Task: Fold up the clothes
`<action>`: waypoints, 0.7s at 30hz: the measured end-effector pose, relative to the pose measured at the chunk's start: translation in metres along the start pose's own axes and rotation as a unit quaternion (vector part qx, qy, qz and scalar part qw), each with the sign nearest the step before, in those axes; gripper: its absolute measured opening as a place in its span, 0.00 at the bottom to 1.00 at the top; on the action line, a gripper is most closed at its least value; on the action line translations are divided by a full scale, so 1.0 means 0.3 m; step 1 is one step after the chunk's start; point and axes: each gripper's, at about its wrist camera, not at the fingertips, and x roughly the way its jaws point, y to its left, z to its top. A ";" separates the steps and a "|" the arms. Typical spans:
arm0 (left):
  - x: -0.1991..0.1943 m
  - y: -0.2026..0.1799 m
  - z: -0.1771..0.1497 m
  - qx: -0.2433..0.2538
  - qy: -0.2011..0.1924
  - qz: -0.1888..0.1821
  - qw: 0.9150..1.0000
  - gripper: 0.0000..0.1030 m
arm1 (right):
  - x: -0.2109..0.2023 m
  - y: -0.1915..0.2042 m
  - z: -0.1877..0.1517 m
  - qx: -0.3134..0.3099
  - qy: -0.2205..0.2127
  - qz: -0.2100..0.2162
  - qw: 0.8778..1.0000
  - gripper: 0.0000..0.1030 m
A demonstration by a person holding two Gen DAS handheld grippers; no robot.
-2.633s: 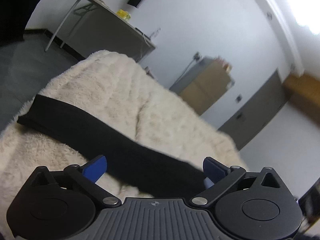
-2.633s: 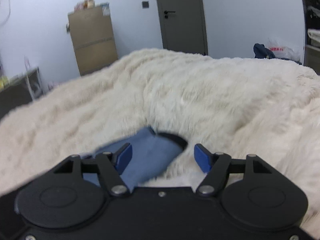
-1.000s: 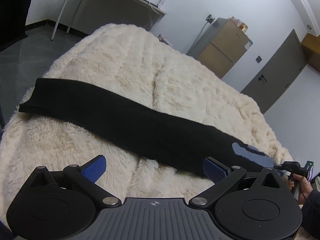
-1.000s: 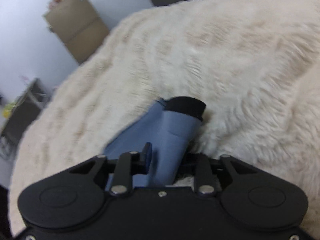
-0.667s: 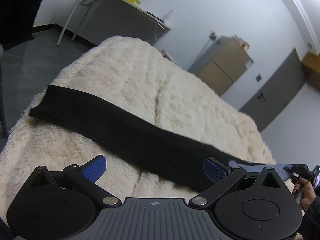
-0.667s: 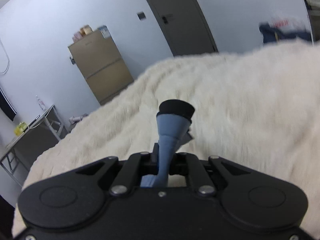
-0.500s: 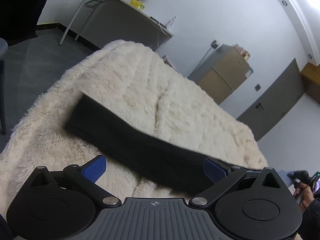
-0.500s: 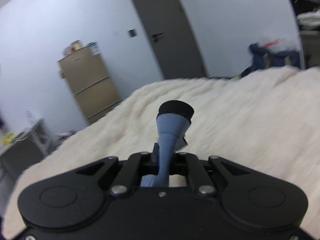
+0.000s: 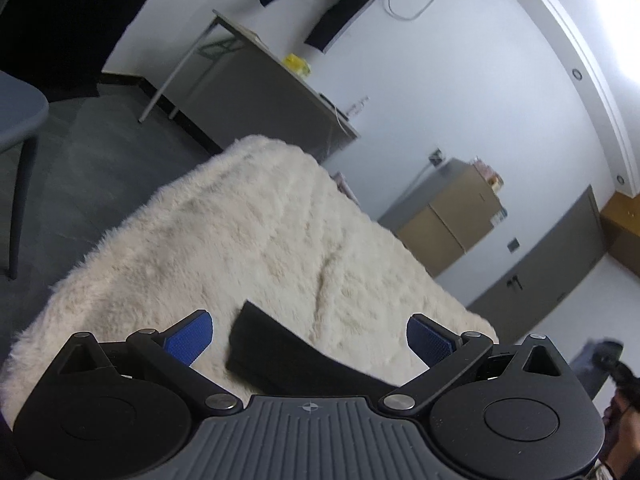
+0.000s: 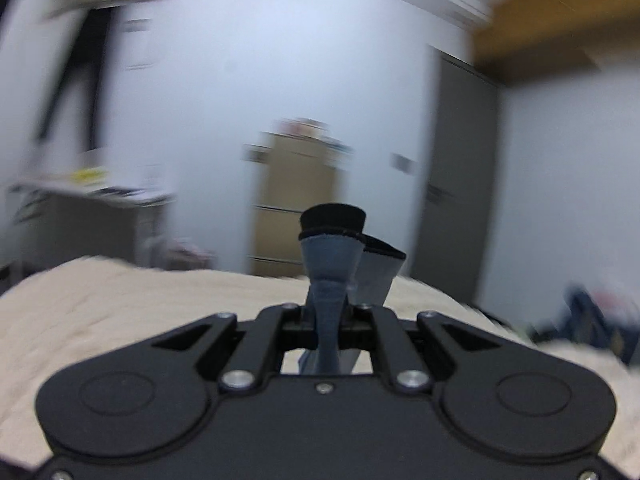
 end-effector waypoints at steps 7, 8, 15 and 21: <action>-0.057 0.036 0.034 -0.020 -0.032 -0.012 0.999 1.00 | -0.125 0.392 0.040 -0.031 0.000 0.123 0.992 0.04; -0.072 0.043 0.045 -0.019 -0.041 -0.011 0.999 1.00 | -0.141 0.461 0.028 -0.040 -0.003 0.137 0.990 0.04; -0.163 0.118 0.103 -0.043 -0.081 0.002 0.996 1.00 | -0.235 0.853 -0.045 -0.105 -0.020 0.190 0.976 0.05; -0.212 0.154 0.117 -0.062 -0.098 -0.002 0.993 1.00 | -0.354 1.319 -0.320 -0.252 -0.007 0.269 0.930 0.58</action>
